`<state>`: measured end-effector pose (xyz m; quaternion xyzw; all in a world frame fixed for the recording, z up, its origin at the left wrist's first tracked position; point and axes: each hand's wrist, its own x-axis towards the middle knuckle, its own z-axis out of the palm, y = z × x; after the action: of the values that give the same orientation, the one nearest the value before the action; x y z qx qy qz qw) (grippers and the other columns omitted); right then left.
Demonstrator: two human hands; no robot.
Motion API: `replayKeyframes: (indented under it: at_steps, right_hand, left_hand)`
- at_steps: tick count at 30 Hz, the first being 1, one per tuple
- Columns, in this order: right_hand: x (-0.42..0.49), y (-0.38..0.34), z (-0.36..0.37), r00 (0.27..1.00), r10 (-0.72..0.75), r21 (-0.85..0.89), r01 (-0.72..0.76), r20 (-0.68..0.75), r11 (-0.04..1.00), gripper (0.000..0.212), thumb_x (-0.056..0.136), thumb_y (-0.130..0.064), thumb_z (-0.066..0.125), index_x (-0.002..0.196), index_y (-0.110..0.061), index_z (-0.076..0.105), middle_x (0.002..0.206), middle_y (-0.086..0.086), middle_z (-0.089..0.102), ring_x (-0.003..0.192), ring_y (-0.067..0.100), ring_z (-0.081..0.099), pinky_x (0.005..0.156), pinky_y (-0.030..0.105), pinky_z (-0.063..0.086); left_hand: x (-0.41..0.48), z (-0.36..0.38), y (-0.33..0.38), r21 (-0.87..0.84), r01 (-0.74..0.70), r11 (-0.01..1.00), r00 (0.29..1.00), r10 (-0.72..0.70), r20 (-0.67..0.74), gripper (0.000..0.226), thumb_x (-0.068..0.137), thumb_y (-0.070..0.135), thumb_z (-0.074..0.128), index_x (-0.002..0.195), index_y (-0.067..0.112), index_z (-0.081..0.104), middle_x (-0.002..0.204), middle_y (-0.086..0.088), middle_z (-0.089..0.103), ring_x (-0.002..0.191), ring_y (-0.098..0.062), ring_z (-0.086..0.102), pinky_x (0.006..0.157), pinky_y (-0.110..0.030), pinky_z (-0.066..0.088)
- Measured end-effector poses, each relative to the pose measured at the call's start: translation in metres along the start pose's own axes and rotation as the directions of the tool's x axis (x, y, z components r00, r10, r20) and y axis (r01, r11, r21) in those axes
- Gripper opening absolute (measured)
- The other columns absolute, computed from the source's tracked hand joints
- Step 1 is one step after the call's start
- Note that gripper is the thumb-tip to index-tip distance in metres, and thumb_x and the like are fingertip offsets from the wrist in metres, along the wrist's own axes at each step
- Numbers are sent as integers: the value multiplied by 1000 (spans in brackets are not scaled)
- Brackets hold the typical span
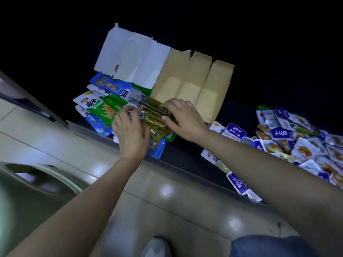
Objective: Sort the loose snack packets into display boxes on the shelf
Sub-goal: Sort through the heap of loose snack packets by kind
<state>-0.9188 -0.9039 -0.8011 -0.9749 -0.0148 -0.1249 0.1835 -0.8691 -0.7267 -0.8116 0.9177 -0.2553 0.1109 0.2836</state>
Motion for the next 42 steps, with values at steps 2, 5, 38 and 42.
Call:
replayKeyframes:
  at_steps: [2, 5, 38, 42]
  right_hand:
    - [-27, 18, -19, 1000, 23, 56, -23, -8, 998, 35, 95, -33, 44, 121, -14, 59, 110, 4, 62, 95, 22, 60, 79, 32, 42]
    - [-82, 48, -52, 986, 167, 85, -167, 7, 982, 24, 91, -24, 53, 112, -17, 63, 97, -3, 66, 79, 16, 62, 69, 32, 48]
    - [-259, 122, -82, 832, 555, -239, -534, 24, 811, 72, 92, -47, 57, 151, -19, 27, 161, 8, 15, 150, 25, 4, 120, 47, 1]
    - [-261, 113, -75, 828, 476, -312, -387, 296, 868, 83, 85, -54, 63, 153, -29, 23, 162, 0, 13, 148, 18, 10, 116, 41, 1]
  left_hand:
    - [-6, 5, 23, -56, -154, 987, 988, 155, 19, 37, 78, 14, 46, 111, 9, 61, 110, -16, 53, 102, -36, 47, 85, -47, 37]
    - [-17, 24, 63, -203, -319, 926, 923, 352, 153, 28, 79, 15, 44, 98, 12, 64, 95, -10, 55, 89, -32, 51, 74, -45, 43]
    - [-84, 103, 157, 150, -46, 988, 831, -46, 555, 75, 83, 50, 67, 147, 23, 37, 150, -16, 26, 136, -35, 23, 108, -43, 25]
    - [-89, 100, 157, 161, -68, 985, 805, -42, 591, 95, 70, 69, 70, 147, 29, 32, 155, -16, 18, 141, -36, 17, 111, -45, 21]
